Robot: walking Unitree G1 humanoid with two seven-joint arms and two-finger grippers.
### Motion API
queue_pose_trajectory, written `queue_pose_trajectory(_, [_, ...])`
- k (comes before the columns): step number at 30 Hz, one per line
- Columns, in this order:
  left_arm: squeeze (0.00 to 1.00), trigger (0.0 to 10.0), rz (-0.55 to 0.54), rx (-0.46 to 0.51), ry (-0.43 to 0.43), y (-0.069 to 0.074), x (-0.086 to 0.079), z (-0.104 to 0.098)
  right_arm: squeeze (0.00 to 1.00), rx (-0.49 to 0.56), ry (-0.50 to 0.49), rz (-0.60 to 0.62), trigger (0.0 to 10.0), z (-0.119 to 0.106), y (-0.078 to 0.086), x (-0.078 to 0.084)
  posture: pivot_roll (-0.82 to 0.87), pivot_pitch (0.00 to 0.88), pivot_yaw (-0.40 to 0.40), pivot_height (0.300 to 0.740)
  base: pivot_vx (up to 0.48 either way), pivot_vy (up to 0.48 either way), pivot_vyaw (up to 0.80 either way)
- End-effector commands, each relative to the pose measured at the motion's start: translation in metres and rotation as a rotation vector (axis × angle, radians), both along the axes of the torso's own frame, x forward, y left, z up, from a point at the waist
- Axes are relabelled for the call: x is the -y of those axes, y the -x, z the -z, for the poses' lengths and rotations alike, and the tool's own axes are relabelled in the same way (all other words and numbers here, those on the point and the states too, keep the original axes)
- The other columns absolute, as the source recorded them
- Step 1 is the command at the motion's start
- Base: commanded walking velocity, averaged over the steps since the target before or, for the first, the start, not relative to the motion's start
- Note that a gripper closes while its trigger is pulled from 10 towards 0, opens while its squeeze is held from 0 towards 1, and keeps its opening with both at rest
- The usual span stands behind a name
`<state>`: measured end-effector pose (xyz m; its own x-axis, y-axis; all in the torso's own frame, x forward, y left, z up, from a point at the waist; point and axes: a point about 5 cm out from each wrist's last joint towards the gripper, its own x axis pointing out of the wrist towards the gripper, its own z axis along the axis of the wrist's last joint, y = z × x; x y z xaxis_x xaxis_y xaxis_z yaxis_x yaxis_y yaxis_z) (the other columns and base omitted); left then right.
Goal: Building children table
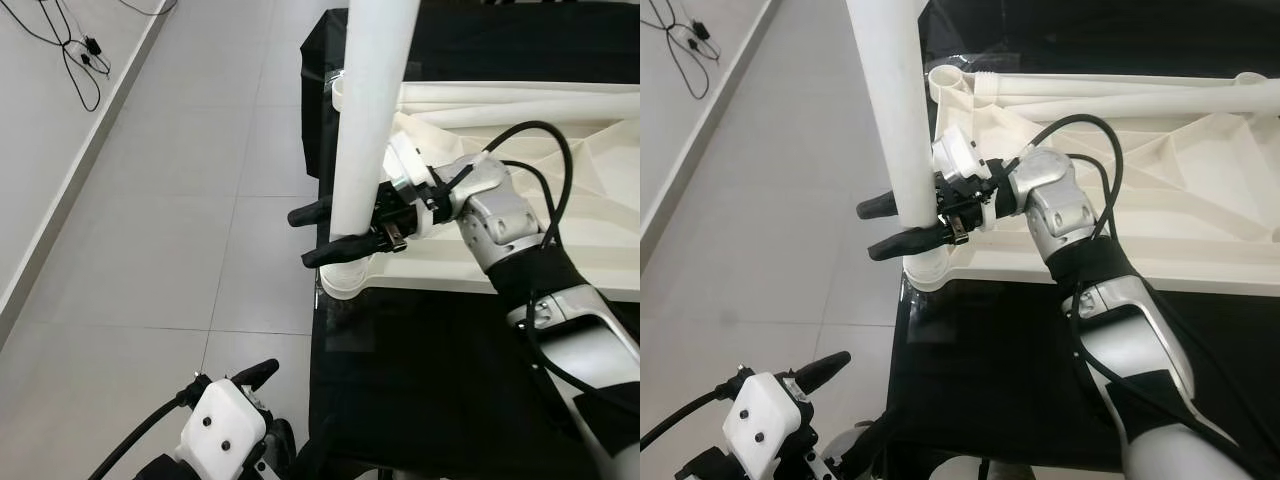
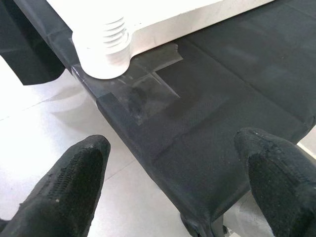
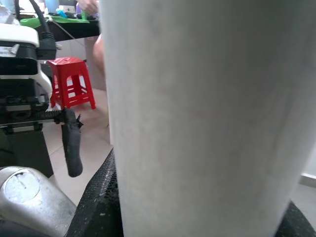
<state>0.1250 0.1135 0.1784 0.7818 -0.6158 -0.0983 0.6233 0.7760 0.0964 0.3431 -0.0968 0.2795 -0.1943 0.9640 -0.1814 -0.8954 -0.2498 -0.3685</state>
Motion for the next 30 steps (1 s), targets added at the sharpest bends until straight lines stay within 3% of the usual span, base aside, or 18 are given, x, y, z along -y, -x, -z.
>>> queue_pose_trajectory(1, [0.0,10.0,0.01,-0.037,-0.012,0.001,0.0,0.006,0.0,-0.086,0.067,0.169,10.0,0.033,-0.009,0.009,0.13,0.31,0.016,0.74,0.0,0.0,0.0])
queue_pose_trajectory(9, [0.0,10.0,0.009,-0.038,-0.007,-0.003,0.001,0.009,0.0,-0.088,0.006,0.372,10.0,0.039,-0.01,0.017,0.1,0.293,0.005,0.74,0.0,0.0,0.0])
queue_pose_trajectory(13, [0.0,10.0,0.007,-0.037,-0.006,-0.005,0.001,0.011,0.0,-0.111,-0.01,0.557,10.0,0.057,0.001,0.025,0.08,0.285,-0.003,0.74,0.0,0.0,0.0])
queue_pose_trajectory(16, [0.0,10.0,0.007,-0.037,-0.006,-0.006,0.001,0.012,0.0,-0.118,-0.02,0.6,10.0,0.062,0.005,0.026,0.08,0.283,-0.005,0.74,0.0,0.0,0.0])
queue_pose_trajectory(17, [0.0,10.0,0.006,-0.035,-0.009,-0.007,0.001,0.013,0.0,-0.155,-0.041,0.726,10.0,0.074,0.012,0.029,0.07,0.278,-0.009,0.74,0.0,0.0,0.0])
queue_pose_trajectory(18, [0.0,10.0,0.006,-0.035,-0.009,-0.007,0.001,0.013,0.0,-0.155,-0.041,0.726,10.0,0.074,0.012,0.029,0.07,0.278,-0.009,0.74,0.0,0.0,0.0])
queue_pose_trajectory(19, [0.0,10.0,0.002,-0.035,-0.014,-0.009,-0.001,0.014,0.0,-0.146,-0.063,1.032,10.0,0.09,0.017,0.038,0.06,0.264,-0.006,0.74,0.0,0.0,0.0])
queue_pose_trajectory(20, [0.0,10.0,0.002,-0.035,-0.014,-0.009,-0.001,0.014,0.0,-0.146,-0.063,1.032,10.0,0.09,0.017,0.038,0.06,0.264,-0.006,0.74,0.0,0.0,0.0])
queue_pose_trajectory(21, [0.0,10.0,-0.003,-0.035,-0.02,-0.011,-0.003,0.016,0.0,-0.151,-0.032,1.269,10.0,0.11,0.032,0.049,0.06,0.255,-0.003,0.74,0.0,0.0,0.0])
queue_pose_trajectory(23, [0.0,10.0,-0.003,-0.035,-0.02,-0.011,-0.003,0.016,0.0,-0.151,-0.032,1.269,10.0,0.11,0.032,0.049,0.06,0.255,-0.003,0.74,0.0,0.0,0.0])
queue_pose_trajectory(25, [0.0,10.0,-0.016,-0.028,-0.044,-0.017,-0.007,0.019,0.0,-0.135,-0.033,1.597,10.0,0.127,0.051,0.062,0.06,0.224,0.021,0.74,0.0,0.0,0.0])
queue_pose_trajectory(30, [0.0,10.0,-0.048,-0.009,-0.084,-0.029,-0.015,0.024,0.0,-0.141,-0.116,1.705,10.0,0.127,0.048,0.054,0.07,0.181,0.027,0.74,0.0,0.0,0.0])
